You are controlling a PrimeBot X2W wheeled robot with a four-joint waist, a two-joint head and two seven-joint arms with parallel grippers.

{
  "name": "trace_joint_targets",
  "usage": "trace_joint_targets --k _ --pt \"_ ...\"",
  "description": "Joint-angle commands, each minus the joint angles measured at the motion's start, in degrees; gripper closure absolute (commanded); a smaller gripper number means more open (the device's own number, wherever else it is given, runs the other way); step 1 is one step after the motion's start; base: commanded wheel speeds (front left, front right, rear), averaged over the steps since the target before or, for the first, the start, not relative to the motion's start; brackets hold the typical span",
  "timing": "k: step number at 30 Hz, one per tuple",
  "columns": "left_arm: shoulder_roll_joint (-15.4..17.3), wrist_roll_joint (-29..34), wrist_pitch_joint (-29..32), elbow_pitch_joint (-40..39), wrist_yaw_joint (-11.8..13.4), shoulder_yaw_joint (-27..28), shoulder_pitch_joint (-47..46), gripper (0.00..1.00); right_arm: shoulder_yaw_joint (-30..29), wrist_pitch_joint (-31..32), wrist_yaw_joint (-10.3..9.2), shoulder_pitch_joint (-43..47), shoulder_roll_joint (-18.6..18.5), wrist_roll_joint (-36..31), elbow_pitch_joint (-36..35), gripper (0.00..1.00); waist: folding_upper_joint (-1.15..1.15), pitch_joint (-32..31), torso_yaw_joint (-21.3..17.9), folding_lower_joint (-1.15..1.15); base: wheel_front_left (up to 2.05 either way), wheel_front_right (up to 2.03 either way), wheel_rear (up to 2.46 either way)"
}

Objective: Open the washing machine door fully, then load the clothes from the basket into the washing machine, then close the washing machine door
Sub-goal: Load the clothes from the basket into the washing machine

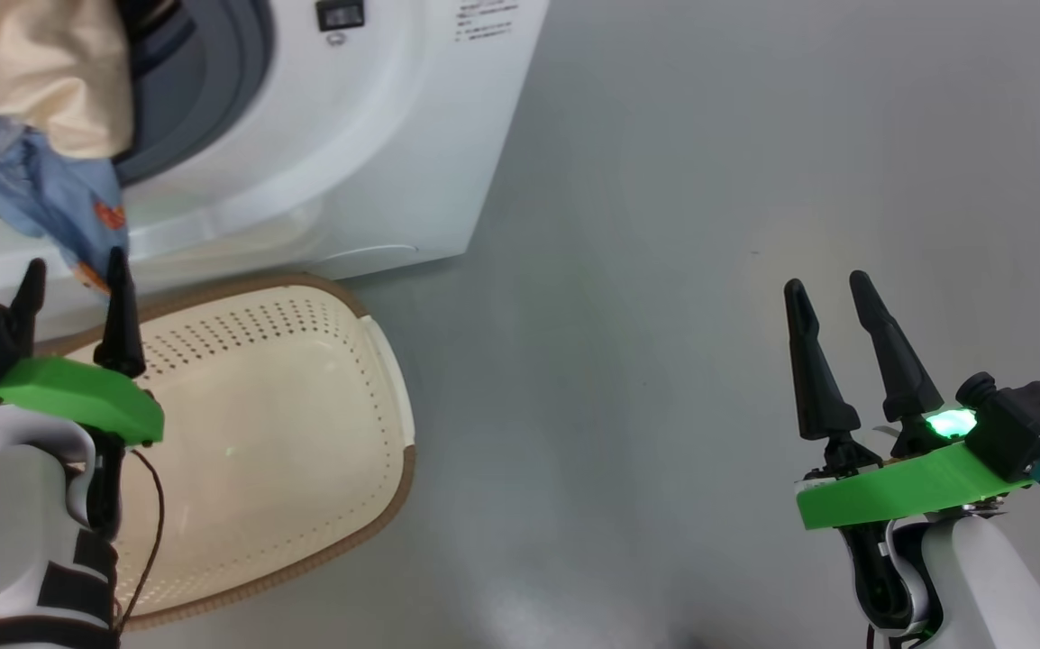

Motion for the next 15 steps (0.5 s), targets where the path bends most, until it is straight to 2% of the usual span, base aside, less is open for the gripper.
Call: trace_joint_targets --k 1,8,9,10,11,15 --pt "2.78 -0.64 -0.37 0.29 -0.12 0.64 -1.19 0.0 1.19 -0.46 0.25 -0.35 -0.03 -0.38 -1.35 0.0 0.0 0.79 -0.9 -0.01 0.0 0.0 0.0" --pt "3.33 -1.13 -0.37 1.87 -0.12 -0.13 -3.43 0.02 1.33 -0.46 0.25 -0.64 0.41 -0.3 -1.32 0.0 0.0 1.26 -1.57 -0.01 0.0 0.0 0.0" --pt "3.46 -1.16 -0.37 1.9 -0.12 -0.16 -3.66 0.29 1.35 -0.46 0.25 -0.65 0.48 -0.31 -1.34 0.0 0.0 1.28 -1.65 -0.01 0.0 0.0 0.0" --pt "3.55 -1.19 -0.37 1.88 -0.12 -0.2 -3.87 0.75 1.32 -0.46 0.25 -0.67 0.55 -0.29 -1.35 0.0 0.0 1.3 -1.72 -0.01 0.0 0.0 0.0" --pt "3.63 -1.17 -0.37 1.84 -0.12 -0.28 -4.06 1.0 1.27 -0.46 0.25 -0.71 0.6 -0.27 -1.35 0.0 0.0 1.34 -1.76 -0.01 0.0 0.0 0.0" --pt "3.86 -1.26 -0.37 0.38 -0.12 -0.2 -4.99 1.0 0.99 -0.46 0.25 -0.92 0.77 -0.28 -1.43 0.0 0.0 1.57 -1.71 -0.01 0.0 0.0 0.0"
